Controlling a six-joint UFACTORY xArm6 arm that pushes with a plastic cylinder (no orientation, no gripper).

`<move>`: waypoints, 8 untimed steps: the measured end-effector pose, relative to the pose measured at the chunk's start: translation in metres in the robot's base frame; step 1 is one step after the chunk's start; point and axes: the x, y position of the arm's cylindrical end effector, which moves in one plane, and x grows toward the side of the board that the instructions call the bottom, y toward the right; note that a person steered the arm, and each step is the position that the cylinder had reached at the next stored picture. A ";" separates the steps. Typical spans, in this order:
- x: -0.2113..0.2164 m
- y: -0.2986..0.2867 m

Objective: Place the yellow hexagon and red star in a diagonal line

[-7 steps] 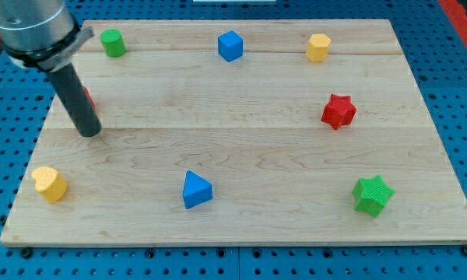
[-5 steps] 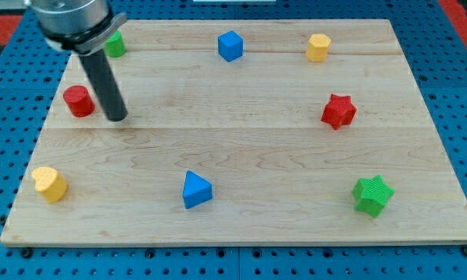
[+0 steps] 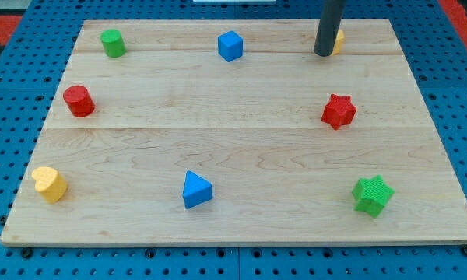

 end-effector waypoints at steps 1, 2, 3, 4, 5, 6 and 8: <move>0.000 0.015; 0.026 0.030; 0.029 0.047; 0.029 0.047; 0.039 0.055; 0.079 0.079; 0.151 0.028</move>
